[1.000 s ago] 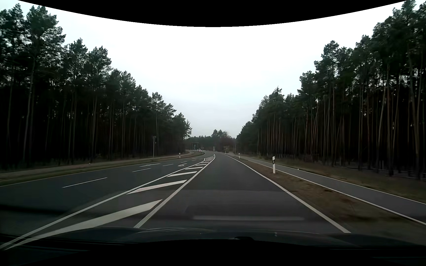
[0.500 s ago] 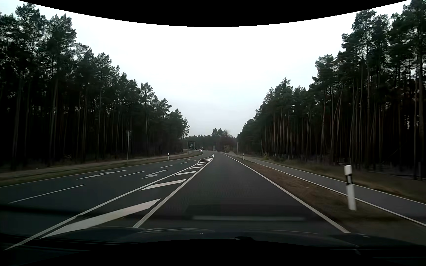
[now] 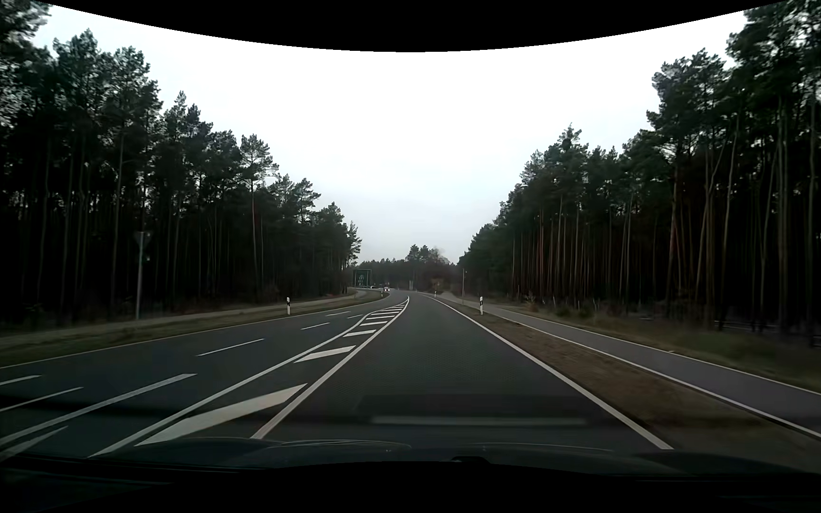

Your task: Follow the waypoints while adhering to traffic rules and regulations

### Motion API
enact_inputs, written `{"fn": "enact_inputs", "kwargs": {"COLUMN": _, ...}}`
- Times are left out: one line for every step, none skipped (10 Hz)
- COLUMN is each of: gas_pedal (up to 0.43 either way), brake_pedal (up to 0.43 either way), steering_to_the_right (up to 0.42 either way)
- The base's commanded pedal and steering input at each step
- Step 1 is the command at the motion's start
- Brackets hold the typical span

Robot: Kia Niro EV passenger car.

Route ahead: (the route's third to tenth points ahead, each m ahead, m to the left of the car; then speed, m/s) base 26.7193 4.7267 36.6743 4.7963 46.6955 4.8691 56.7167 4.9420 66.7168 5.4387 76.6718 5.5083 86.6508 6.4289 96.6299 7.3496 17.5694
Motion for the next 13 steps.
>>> {"fn": "enact_inputs", "kwargs": {"gas_pedal": 0.220, "brake_pedal": 0.000, "steering_to_the_right": -0.001}}
{"fn": "enact_inputs", "kwargs": {"gas_pedal": 0.220, "brake_pedal": 0.000, "steering_to_the_right": -0.002}}
{"fn": "enact_inputs", "kwargs": {"gas_pedal": 0.209, "brake_pedal": 0.000, "steering_to_the_right": -0.003}}
{"fn": "enact_inputs", "kwargs": {"gas_pedal": 0.197, "brake_pedal": 0.000, "steering_to_the_right": -0.003}}
{"fn": "enact_inputs", "kwargs": {"gas_pedal": 0.197, "brake_pedal": 0.000, "steering_to_the_right": -0.003}}
{"fn": "enact_inputs", "kwargs": {"gas_pedal": 0.197, "brake_pedal": 0.000, "steering_to_the_right": -0.003}}
{"fn": "enact_inputs", "kwargs": {"gas_pedal": 0.189, "brake_pedal": 0.000, "steering_to_the_right": -0.004}}
{"fn": "enact_inputs", "kwargs": {"gas_pedal": 0.189, "brake_pedal": 0.000, "steering_to_the_right": -0.003}}
{"fn": "enact_inputs", "kwargs": {"gas_pedal": 0.189, "brake_pedal": 0.000, "steering_to_the_right": -0.003}}
{"fn": "enact_inputs", "kwargs": {"gas_pedal": 0.177, "brake_pedal": 0.000, "steering_to_the_right": -0.002}}
{"fn": "enact_inputs", "kwargs": {"gas_pedal": 0.169, "brake_pedal": 0.000, "steering_to_the_right": -0.002}}
{"fn": "enact_inputs", "kwargs": {"gas_pedal": 0.169, "brake_pedal": 0.000, "steering_to_the_right": -0.002}}
{"fn": "enact_inputs", "kwargs": {"gas_pedal": 0.169, "brake_pedal": 0.000, "steering_to_the_right": -0.002}}
